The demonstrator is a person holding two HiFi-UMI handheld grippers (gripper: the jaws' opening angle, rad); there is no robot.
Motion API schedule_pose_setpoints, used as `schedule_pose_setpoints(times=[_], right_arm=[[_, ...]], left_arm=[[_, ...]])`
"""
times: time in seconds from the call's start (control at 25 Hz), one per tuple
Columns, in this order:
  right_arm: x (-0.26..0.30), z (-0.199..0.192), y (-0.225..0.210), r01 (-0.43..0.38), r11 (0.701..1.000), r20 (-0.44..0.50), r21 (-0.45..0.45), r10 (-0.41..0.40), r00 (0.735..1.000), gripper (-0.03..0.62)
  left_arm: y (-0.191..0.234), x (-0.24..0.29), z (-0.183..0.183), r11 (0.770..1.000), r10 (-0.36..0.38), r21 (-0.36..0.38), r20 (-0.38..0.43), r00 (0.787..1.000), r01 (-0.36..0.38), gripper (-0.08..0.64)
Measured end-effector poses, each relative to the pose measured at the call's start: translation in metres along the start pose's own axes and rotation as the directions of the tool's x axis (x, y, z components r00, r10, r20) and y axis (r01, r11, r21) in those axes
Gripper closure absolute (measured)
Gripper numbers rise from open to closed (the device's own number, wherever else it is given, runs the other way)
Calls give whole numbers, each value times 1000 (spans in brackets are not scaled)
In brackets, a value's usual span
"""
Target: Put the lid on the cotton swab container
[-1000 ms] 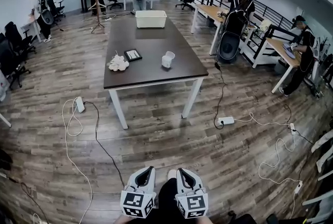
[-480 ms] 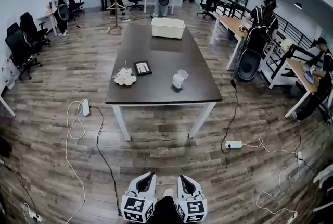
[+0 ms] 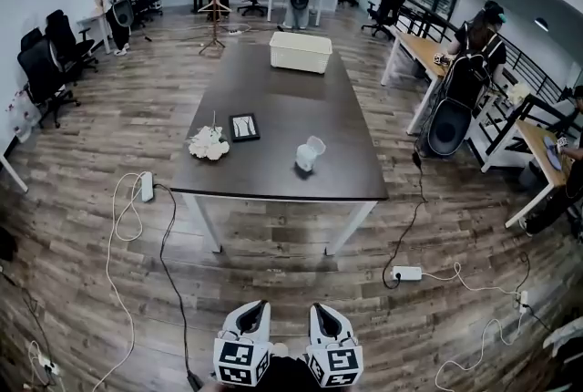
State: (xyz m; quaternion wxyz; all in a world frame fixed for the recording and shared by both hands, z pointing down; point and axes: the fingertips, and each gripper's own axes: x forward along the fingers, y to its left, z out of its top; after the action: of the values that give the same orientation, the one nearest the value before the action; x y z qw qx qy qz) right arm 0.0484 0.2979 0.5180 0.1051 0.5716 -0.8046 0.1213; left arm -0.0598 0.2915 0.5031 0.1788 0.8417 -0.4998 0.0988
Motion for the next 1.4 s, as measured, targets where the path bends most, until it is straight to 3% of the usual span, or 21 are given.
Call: schedule_pose_setpoints(times=[0.16,0.76,1.0,1.4], right_arm=[[12,3,-25,-18,999,-1,-29,18,1000,583],[37,5,-60,-24,998,-13,52,24,1000,583],[64,16,-81,24,998,-10,58,-23,1000,583],[150,52,-100,69,996,-12,64,-68,998,583]], left_arm=[[-14,26,2,1000,-2,-2,-1,1000,2,552],[-25,79,16,998,-59,19,-32,998,59,552],[-4,117,28,997,-73,0,-33,997,73,552],[67,183,71,997,-70,-34,-20,997,69,552]])
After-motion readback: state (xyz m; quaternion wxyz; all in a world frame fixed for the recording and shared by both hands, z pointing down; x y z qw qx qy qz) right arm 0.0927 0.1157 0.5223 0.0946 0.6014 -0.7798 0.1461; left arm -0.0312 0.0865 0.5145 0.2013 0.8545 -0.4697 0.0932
